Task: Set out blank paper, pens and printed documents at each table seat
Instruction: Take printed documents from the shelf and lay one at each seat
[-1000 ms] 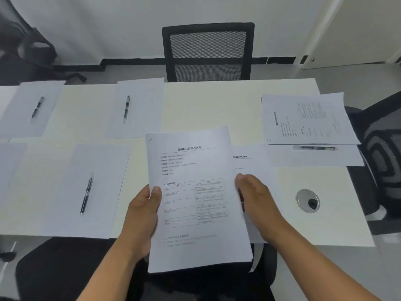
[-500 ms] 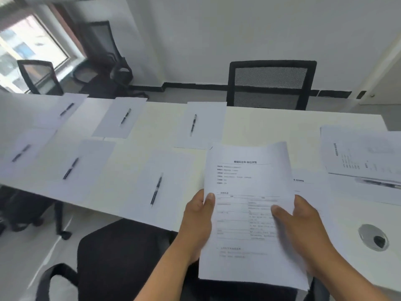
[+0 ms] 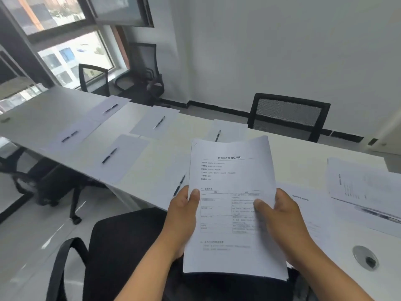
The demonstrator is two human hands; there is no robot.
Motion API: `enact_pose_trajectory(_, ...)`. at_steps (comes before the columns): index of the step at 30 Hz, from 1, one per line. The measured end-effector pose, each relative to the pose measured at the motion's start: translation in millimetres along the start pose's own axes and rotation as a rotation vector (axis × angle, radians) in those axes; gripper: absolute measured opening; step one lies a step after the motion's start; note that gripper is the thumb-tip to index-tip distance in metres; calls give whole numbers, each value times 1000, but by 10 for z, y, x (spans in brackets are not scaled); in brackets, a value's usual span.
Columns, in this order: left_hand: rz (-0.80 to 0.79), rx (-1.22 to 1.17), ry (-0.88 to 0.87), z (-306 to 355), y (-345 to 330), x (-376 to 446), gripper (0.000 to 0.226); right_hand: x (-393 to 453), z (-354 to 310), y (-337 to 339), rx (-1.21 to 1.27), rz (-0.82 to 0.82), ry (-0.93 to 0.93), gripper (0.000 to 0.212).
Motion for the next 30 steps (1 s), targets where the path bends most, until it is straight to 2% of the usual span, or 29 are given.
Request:
enact_pose_trajectory(7, 158, -65, -54, 95, 255, -778, 28, -442, -249, -92, -1, -148, 117, 12)
enact_pose_trajectory(15, 243, -88, -151, 307, 569, -1477, 24, -971, -536, -251, 21, -239, 202, 14)
enact_pose_trajectory(24, 272, -111, -202, 498, 1140, -1498, 21, -1104, -873, -756, 14, -235, 264, 12)
enact_pose_trajectory(30, 236, -85, -195, 436, 2033, -1063, 21, -1072, -990, -1664, -40, -177, 271, 6)
Point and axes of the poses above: each hand's wrist, its own x-axis towards the middle knuckle, its own y-axis out of the back of the hand, z = x × y, the point moved 4 cm from there along x, towards the middle knuckle, and after that the axes turned 1 degree about z, right-handed, at the moved point
